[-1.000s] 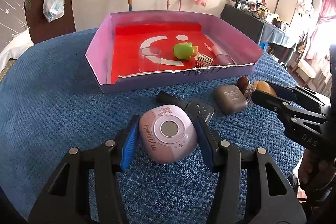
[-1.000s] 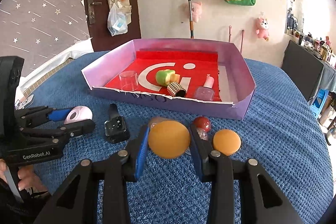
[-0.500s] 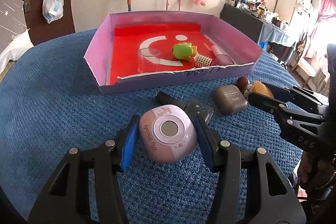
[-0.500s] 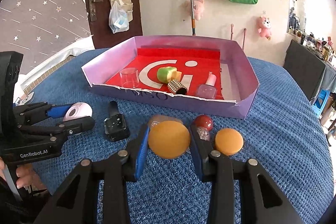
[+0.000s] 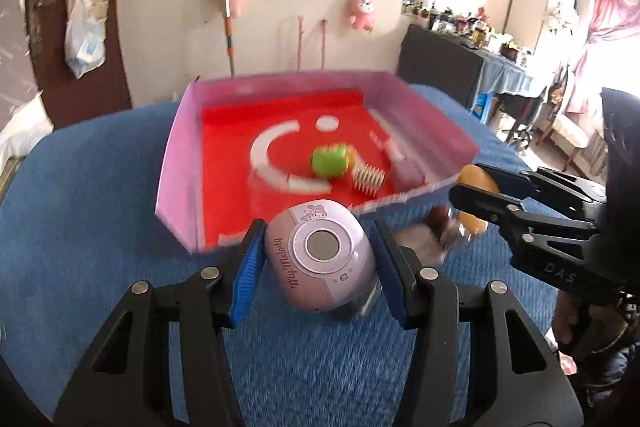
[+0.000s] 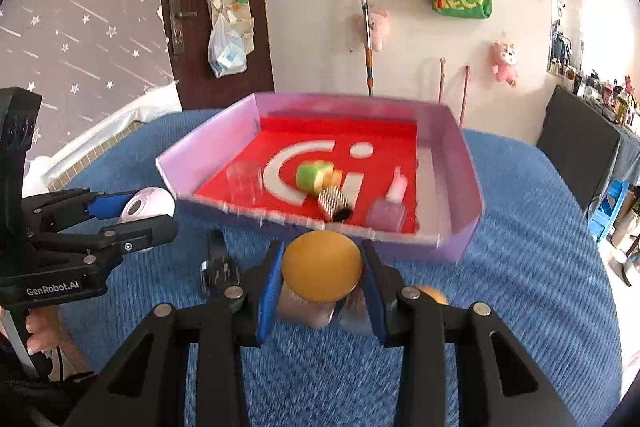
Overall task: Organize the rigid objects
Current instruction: 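Carry the speaker and sponge into the pink box and release both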
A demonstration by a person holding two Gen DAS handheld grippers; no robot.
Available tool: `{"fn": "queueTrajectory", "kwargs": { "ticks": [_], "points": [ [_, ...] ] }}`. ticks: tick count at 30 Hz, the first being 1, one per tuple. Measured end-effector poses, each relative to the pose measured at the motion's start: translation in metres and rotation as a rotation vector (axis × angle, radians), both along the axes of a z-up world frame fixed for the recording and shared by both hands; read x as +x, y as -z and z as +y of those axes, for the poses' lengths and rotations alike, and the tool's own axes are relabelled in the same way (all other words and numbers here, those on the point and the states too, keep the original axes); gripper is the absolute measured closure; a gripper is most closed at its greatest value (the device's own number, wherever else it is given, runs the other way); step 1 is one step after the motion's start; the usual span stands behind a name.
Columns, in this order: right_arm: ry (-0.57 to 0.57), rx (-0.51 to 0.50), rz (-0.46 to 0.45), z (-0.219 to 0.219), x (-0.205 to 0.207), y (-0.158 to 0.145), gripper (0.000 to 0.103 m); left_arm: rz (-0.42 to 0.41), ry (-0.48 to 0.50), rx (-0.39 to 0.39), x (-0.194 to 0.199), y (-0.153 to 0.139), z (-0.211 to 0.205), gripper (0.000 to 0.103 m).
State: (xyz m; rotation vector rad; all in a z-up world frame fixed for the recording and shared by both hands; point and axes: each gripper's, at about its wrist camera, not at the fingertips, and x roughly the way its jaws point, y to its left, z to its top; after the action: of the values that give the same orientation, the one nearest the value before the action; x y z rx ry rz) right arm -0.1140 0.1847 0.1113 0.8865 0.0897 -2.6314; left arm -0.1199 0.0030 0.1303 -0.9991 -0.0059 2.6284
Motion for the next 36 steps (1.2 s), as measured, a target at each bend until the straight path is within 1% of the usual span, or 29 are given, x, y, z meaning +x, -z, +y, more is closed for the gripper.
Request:
{"fn": "queueTrajectory", "kwargs": {
  "ticks": [4, 8, 9, 14, 15, 19, 22, 28, 30, 33, 36],
  "points": [
    [-0.008, 0.0, 0.007, 0.002, -0.029, -0.016, 0.063, -0.014, 0.032, -0.003, -0.033, -0.011, 0.003, 0.053],
    [-0.02, 0.007, -0.03, 0.003, -0.069, -0.022, 0.063, -0.056, 0.064, -0.013, -0.074, -0.017, 0.003, 0.053],
    [-0.028, 0.006, -0.054, 0.003, -0.083, -0.022, 0.063, -0.074, 0.097, -0.019, -0.084, -0.017, 0.003, 0.053],
    [-0.062, 0.01, -0.159, 0.001, -0.135, -0.014, 0.063, -0.158, 0.127, -0.077, -0.135, -0.007, 0.004, 0.053],
    [-0.067, 0.012, -0.192, 0.0, -0.148, -0.01, 0.063, -0.174, 0.129, -0.086, -0.142, -0.004, 0.006, 0.053],
    [-0.092, 0.021, -0.258, -0.006, -0.176, 0.001, 0.063, -0.238, 0.153, -0.129, -0.172, 0.008, 0.012, 0.053],
    [-0.106, 0.051, -0.289, -0.012, -0.191, 0.01, 0.063, -0.273, 0.173, -0.156, -0.181, 0.016, 0.016, 0.053],
    [-0.118, 0.095, -0.366, -0.019, -0.211, 0.025, 0.063, -0.373, 0.186, -0.171, -0.199, 0.04, 0.013, 0.053],
    [-0.121, 0.106, -0.376, -0.02, -0.214, 0.028, 0.063, -0.393, 0.185, -0.175, -0.204, 0.047, 0.012, 0.053],
    [-0.118, 0.123, -0.407, -0.02, -0.222, 0.035, 0.063, -0.432, 0.189, -0.159, -0.208, 0.056, 0.008, 0.053],
    [-0.118, 0.132, -0.433, -0.02, -0.227, 0.042, 0.063, -0.446, 0.189, -0.172, -0.209, 0.062, 0.008, 0.053]
  ]
}}
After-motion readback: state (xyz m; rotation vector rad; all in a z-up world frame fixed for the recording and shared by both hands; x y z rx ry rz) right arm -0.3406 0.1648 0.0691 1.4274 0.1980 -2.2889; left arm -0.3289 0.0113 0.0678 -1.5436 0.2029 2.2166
